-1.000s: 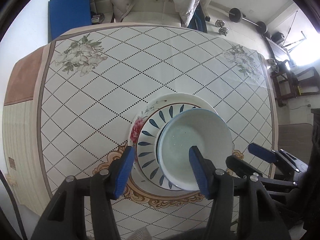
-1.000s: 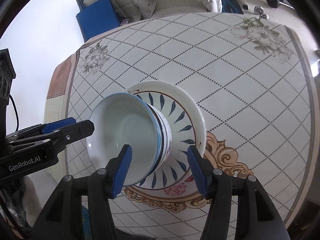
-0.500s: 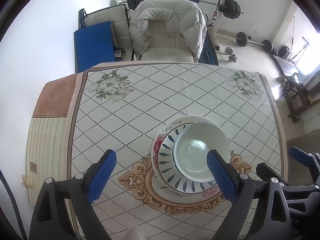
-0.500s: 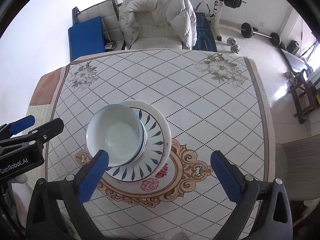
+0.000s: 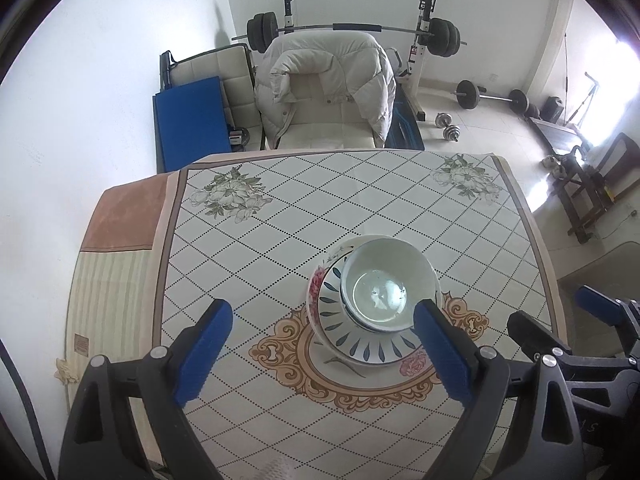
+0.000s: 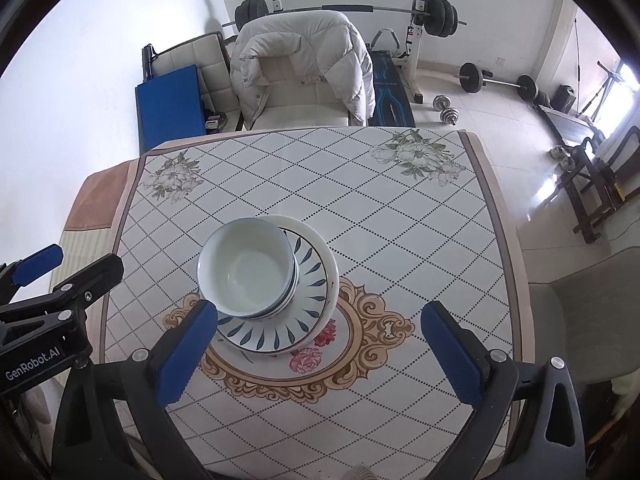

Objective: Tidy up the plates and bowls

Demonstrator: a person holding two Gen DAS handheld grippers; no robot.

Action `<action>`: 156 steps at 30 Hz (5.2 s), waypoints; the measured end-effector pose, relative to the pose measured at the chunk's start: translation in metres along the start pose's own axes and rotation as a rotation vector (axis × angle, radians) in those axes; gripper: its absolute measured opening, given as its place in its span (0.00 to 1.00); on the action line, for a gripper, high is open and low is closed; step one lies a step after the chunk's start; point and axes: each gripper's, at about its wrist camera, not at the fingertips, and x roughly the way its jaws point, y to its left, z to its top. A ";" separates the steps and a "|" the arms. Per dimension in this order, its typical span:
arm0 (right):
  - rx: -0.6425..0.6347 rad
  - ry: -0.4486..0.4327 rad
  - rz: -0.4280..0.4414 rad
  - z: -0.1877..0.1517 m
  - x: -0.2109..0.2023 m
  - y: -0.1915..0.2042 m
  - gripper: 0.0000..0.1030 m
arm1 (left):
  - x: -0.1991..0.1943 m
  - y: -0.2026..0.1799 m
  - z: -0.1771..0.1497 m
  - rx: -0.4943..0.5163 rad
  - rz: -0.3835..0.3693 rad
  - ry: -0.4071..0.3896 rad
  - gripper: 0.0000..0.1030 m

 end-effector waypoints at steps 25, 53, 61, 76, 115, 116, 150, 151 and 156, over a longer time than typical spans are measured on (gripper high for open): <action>-0.049 -0.264 0.049 -0.108 -0.216 -0.035 1.00 | -0.173 -0.044 -0.089 -0.102 0.095 -0.149 0.90; -0.040 -0.380 -0.071 -0.167 -0.304 -0.031 1.00 | -0.239 -0.039 -0.143 -0.102 0.091 -0.248 1.00; -0.056 -0.410 -0.103 -0.171 -0.314 -0.019 1.00 | -0.240 -0.028 -0.148 -0.119 0.093 -0.253 1.00; -0.071 -0.413 -0.093 -0.176 -0.318 -0.005 1.00 | -0.240 -0.012 -0.156 -0.138 0.102 -0.256 1.00; -0.038 -0.393 -0.140 -0.189 -0.319 0.001 1.00 | -0.250 -0.011 -0.159 -0.120 0.100 -0.269 1.00; -0.039 -0.393 -0.139 -0.187 -0.319 0.002 1.00 | -0.250 -0.011 -0.158 -0.122 0.102 -0.268 1.00; -0.053 -0.377 -0.138 -0.176 -0.313 -0.004 1.00 | -0.241 -0.002 -0.157 -0.116 0.104 -0.258 1.00; -0.052 -0.377 -0.138 -0.176 -0.313 -0.005 1.00 | -0.241 -0.003 -0.157 -0.115 0.104 -0.257 1.00; -0.054 -0.374 -0.136 -0.176 -0.312 -0.004 1.00 | -0.241 -0.002 -0.156 -0.115 0.105 -0.260 1.00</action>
